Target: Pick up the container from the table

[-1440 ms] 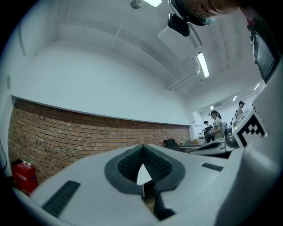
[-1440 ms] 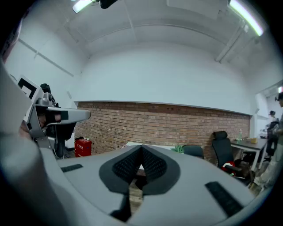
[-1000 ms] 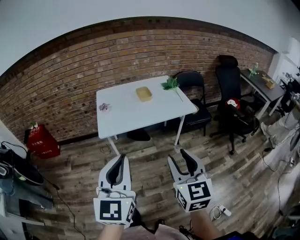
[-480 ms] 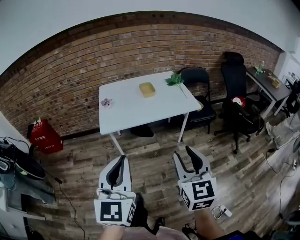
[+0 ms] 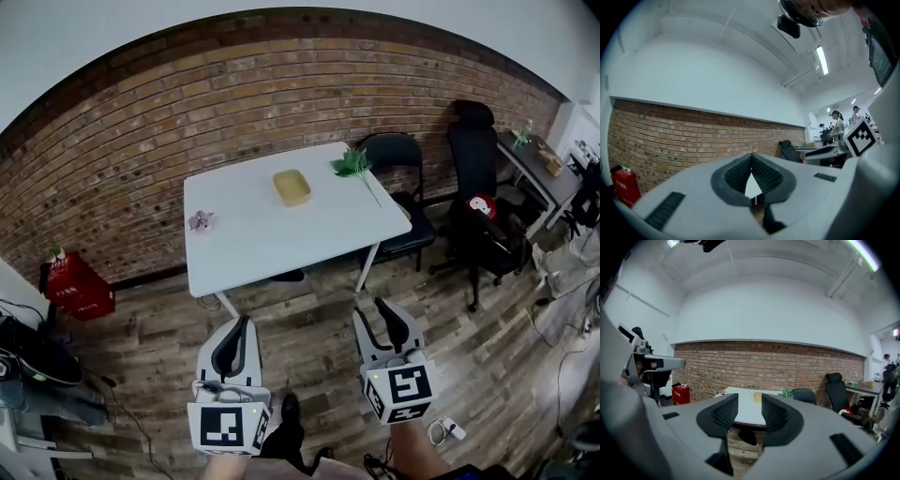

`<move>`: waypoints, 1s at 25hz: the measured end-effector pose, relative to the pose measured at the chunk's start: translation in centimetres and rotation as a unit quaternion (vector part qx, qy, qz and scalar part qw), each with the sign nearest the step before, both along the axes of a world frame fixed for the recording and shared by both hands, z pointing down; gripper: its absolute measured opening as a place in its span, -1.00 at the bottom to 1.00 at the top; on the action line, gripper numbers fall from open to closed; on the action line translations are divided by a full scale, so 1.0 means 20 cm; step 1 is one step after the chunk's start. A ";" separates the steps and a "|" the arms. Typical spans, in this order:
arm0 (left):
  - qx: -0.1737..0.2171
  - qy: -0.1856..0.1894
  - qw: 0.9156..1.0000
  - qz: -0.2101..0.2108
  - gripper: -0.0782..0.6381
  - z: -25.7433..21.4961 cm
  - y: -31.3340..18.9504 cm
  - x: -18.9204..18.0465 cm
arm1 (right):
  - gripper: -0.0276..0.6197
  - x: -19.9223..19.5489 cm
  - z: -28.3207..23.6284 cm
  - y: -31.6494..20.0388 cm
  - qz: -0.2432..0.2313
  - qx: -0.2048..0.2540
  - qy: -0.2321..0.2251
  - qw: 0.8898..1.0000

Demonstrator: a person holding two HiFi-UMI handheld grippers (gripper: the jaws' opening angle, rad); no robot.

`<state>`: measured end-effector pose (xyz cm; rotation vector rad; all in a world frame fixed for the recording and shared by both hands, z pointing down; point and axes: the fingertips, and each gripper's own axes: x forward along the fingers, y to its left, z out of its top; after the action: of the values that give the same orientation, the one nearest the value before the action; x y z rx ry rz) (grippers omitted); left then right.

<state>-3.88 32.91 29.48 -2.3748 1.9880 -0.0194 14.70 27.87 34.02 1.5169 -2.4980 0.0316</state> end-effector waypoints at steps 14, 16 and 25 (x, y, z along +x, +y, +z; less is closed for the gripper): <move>0.039 0.005 0.999 0.033 -0.76 -0.16 -0.70 -0.29 | -0.47 -0.30 -0.18 -0.63 0.026 0.035 0.002 0.999; 0.042 0.007 0.998 0.038 -0.76 -0.17 -0.76 -0.31 | -0.48 -0.32 -0.20 -0.68 0.029 0.040 0.004 0.999; 0.026 0.013 0.998 0.058 -0.76 -0.08 -0.94 -0.28 | -0.50 -0.29 -0.16 -0.82 0.048 0.034 0.015 0.998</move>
<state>-9.55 14.03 27.83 -2.4651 1.8347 0.0661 8.84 11.41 30.78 1.6507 -2.4242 -0.0622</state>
